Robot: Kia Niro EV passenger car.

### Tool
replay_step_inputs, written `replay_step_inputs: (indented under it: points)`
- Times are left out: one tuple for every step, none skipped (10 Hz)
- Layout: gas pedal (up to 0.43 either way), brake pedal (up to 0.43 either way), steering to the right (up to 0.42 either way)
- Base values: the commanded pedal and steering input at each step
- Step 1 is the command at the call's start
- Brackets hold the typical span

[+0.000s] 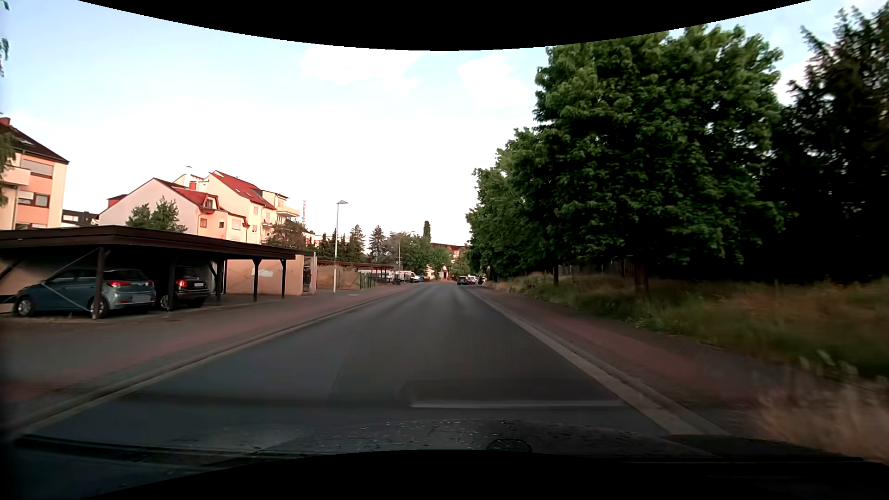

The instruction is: Follow the waypoints while adhering to traffic rules and regulations

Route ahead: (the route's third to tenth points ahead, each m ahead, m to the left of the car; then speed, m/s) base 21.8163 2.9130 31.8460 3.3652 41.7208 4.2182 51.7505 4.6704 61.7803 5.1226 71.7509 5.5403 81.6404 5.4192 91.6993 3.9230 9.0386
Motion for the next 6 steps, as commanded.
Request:
replay_step_inputs:
  points:
    - [0.047, 0.000, -0.044]
    - [0.047, 0.000, -0.035]
    - [0.047, 0.000, -0.030]
    - [0.047, 0.000, -0.023]
    - [0.047, 0.000, -0.017]
    - [0.047, 0.000, -0.016]
